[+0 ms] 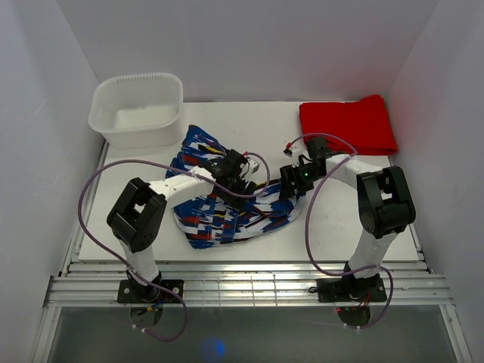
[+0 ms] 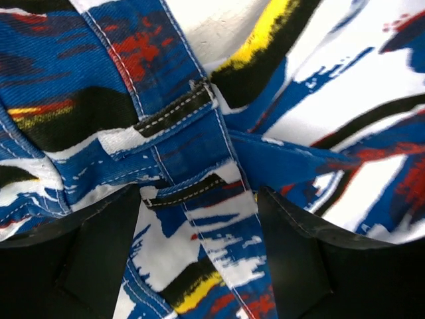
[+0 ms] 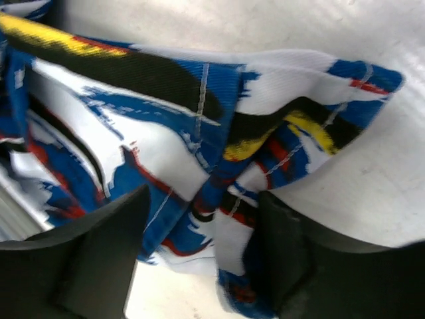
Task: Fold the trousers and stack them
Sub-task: Flatten the trousers out
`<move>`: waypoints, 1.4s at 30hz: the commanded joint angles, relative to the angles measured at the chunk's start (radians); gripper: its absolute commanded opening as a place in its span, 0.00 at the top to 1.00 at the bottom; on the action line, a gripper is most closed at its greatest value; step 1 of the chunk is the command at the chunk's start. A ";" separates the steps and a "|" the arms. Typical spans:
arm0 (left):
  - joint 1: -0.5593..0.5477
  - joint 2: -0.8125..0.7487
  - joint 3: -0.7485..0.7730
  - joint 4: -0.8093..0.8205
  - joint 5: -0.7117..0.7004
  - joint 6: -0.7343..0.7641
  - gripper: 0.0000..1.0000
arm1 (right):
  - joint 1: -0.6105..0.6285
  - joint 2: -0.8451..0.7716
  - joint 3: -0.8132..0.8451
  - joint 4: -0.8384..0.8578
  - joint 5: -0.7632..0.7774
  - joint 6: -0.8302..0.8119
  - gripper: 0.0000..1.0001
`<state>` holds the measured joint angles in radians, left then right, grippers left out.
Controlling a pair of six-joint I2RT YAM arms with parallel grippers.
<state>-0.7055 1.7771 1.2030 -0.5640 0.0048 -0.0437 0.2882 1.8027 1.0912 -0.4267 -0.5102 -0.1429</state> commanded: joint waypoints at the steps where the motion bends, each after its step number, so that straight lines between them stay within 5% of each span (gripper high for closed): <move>1: -0.015 0.033 0.000 0.018 -0.088 -0.013 0.21 | 0.028 0.081 -0.005 0.019 0.131 -0.003 0.33; 4: -0.015 0.082 0.018 -0.003 -0.104 -0.013 0.28 | 0.032 0.109 0.001 0.026 0.185 0.002 0.62; 5: -0.015 0.088 0.020 -0.005 -0.104 -0.010 0.32 | 0.034 0.112 0.006 0.025 0.215 0.002 0.87; 13: 0.000 -0.057 0.081 -0.080 -0.052 0.015 0.96 | -0.009 0.020 -0.054 0.011 0.324 -0.035 0.92; 19: 0.087 -0.300 0.095 -0.141 0.130 0.038 0.94 | -0.104 -0.068 -0.090 -0.020 0.366 -0.080 0.92; 24: 0.260 -0.389 0.037 -0.211 0.306 0.077 0.77 | -0.211 -0.108 -0.079 -0.061 0.374 -0.129 0.92; 27: 0.401 -0.444 0.009 -0.232 0.418 0.117 0.77 | -0.273 -0.137 -0.068 -0.098 0.375 -0.173 0.92; 28: 0.423 -0.465 -0.003 -0.246 0.478 0.137 0.63 | -0.279 -0.144 -0.065 -0.110 0.359 -0.184 0.92; 31: 0.436 -0.484 -0.029 -0.252 0.547 0.182 0.60 | -0.322 -0.149 -0.025 -0.214 0.203 -0.260 0.92; 33: 0.436 -0.484 -0.065 -0.231 0.570 0.151 0.69 | -0.314 -0.141 0.019 -0.266 0.123 -0.276 0.77; 34: 0.436 -0.478 -0.074 -0.217 0.578 0.142 0.78 | -0.310 -0.138 0.039 -0.306 0.049 -0.280 0.57; 37: 0.439 -0.452 -0.095 -0.203 0.570 0.128 0.81 | -0.291 -0.164 0.102 -0.307 -0.034 -0.274 0.16; 42: 0.465 -0.444 -0.082 -0.186 0.606 0.113 0.96 | -0.169 -0.204 0.157 -0.238 -0.079 -0.287 0.05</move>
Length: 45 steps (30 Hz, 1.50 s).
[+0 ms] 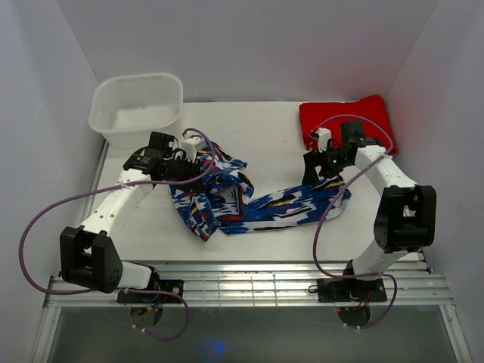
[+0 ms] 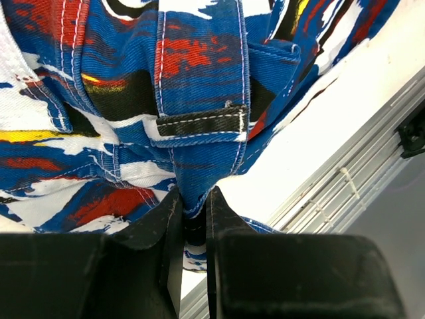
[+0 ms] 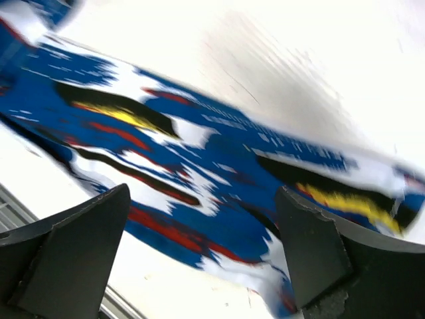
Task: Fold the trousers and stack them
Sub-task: Flatten the trousers out
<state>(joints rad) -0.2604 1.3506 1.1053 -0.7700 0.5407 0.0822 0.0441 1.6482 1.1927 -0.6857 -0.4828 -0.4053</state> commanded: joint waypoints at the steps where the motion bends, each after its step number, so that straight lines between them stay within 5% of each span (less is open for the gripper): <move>1: 0.029 -0.021 0.022 0.018 0.085 -0.015 0.98 | 0.103 -0.044 0.074 0.037 -0.115 -0.021 0.05; 5: 0.085 -0.033 0.051 0.012 0.143 -0.025 1.00 | 0.308 0.036 0.111 0.173 -0.108 0.051 0.01; 9: 0.116 -0.045 0.059 -0.008 0.176 -0.032 1.00 | 0.476 0.111 0.157 0.326 -0.085 0.080 0.10; 15: 0.187 -0.044 0.074 -0.023 0.255 -0.033 1.00 | 0.678 0.217 0.200 0.440 -0.005 0.097 0.10; 16: 0.194 -0.042 0.079 -0.029 0.274 -0.032 1.00 | 0.692 0.260 0.212 0.449 0.069 0.094 0.01; 17: 0.219 -0.042 0.094 -0.035 0.281 -0.033 1.00 | 0.703 0.283 0.223 0.456 0.104 0.094 0.20; 18: 0.236 -0.045 0.099 -0.040 0.292 -0.036 1.00 | 0.700 0.301 0.244 0.453 0.136 0.109 0.36; 19: 0.253 -0.050 0.105 -0.052 0.306 -0.035 1.00 | 0.692 0.317 0.251 0.443 0.191 0.111 0.65; 21: 0.341 -0.067 0.125 -0.089 0.335 -0.019 1.00 | 0.660 0.311 0.208 0.428 0.260 0.108 0.92; 30: 0.757 -0.081 0.137 -0.221 0.404 0.194 1.00 | 0.358 0.019 -0.041 0.333 0.418 -0.061 0.92; 35: 0.967 0.017 0.099 -0.204 0.380 0.336 1.00 | 0.214 -0.088 -0.154 0.302 0.478 -0.309 0.92; 45: 1.032 0.268 0.111 -0.091 0.206 0.426 0.98 | 0.093 -0.031 -0.151 0.290 0.585 -0.487 0.92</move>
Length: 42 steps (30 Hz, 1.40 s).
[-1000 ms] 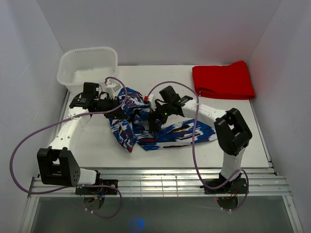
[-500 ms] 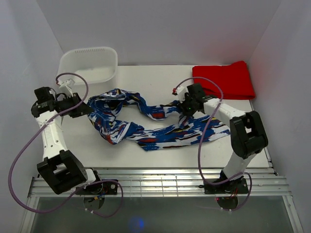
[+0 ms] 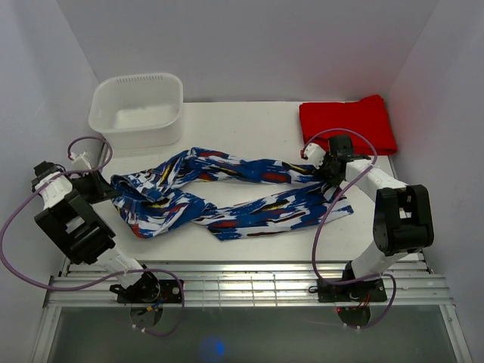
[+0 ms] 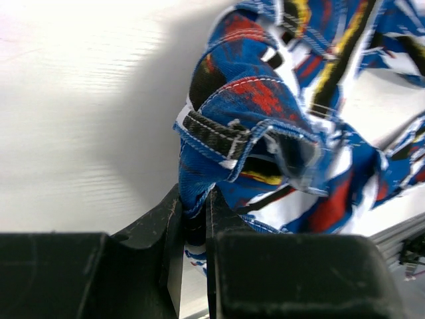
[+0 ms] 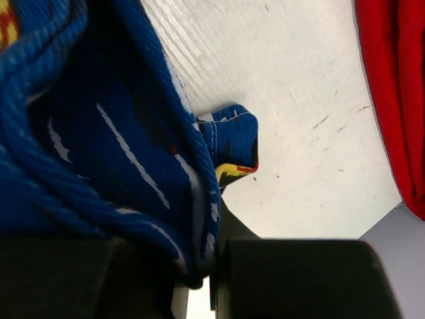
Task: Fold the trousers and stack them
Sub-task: Flatten the trousers out
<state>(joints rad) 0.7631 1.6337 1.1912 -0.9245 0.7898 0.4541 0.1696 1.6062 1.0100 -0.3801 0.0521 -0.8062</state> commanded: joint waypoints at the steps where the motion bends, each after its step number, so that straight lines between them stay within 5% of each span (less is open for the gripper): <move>1: 0.013 -0.006 0.033 0.065 -0.049 0.054 0.95 | -0.045 0.009 0.030 -0.020 0.049 -0.099 0.92; 4: 0.016 0.043 0.083 0.027 -0.043 0.092 0.70 | -0.059 0.005 0.032 -0.063 0.037 -0.129 0.92; 9: 0.021 -0.012 0.186 -0.125 0.178 0.332 0.20 | -0.067 -0.028 0.025 -0.103 0.002 -0.146 0.92; 14: -0.040 -0.138 0.202 -0.183 0.235 0.544 0.11 | -0.067 -0.009 0.067 -0.140 -0.021 -0.127 0.92; 19: -0.273 -0.236 0.024 -0.151 0.060 0.641 0.14 | -0.065 0.021 0.117 -0.169 -0.037 -0.105 0.92; 32: -0.372 -0.187 -0.199 0.165 -0.181 0.650 0.24 | -0.067 0.011 0.130 -0.206 -0.024 -0.125 0.92; 36: -0.380 -0.152 -0.196 0.185 -0.184 0.644 0.45 | -0.067 0.003 0.121 -0.206 -0.014 -0.131 0.92; 40: -0.364 -0.194 -0.151 0.202 -0.187 0.546 0.94 | -0.084 -0.026 0.095 -0.204 0.000 -0.152 0.92; 42: -0.305 -0.279 -0.113 0.153 -0.147 0.473 1.00 | -0.125 -0.105 0.038 -0.206 0.002 -0.204 0.92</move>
<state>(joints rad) 0.3927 1.4857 1.0023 -0.7509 0.5911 1.0195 0.1001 1.6192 1.0985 -0.5720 0.0303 -0.9443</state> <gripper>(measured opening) 0.041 0.143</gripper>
